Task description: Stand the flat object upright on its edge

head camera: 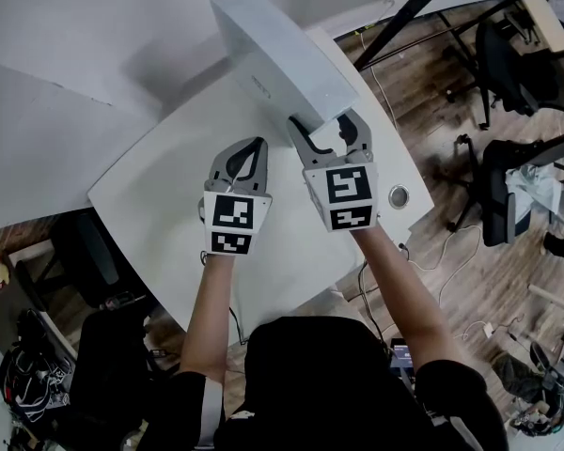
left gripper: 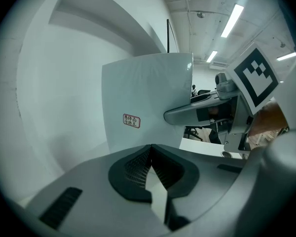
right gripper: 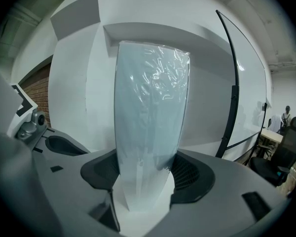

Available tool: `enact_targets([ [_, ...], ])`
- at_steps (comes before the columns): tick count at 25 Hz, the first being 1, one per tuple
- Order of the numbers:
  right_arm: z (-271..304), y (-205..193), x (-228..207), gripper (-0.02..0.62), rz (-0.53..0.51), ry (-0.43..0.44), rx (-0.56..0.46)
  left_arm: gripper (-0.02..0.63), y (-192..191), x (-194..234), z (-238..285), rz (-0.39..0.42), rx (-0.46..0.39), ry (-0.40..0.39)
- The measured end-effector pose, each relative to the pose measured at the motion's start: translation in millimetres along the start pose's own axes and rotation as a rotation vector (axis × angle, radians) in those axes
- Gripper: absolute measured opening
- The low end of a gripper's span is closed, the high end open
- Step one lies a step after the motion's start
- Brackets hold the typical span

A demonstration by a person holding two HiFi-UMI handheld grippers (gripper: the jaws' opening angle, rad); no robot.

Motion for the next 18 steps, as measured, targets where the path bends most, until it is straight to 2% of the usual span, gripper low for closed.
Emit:
enact_targets([
  [18, -0.6, 0.0, -0.1, 0.293, 0.02, -0.011, 0.009, 0.014, -1.2, 3.9, -5.0, -0.005, -0.006, 0.004],
])
Point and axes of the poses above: the fingertips, and each gripper's own axes: z forward along the fingers, x to its left, y out of its top, the point moved 9 cm from there along -z, backward along the fingers, and after that the axes turned 12 degrees about x, right-handed, at the moved point
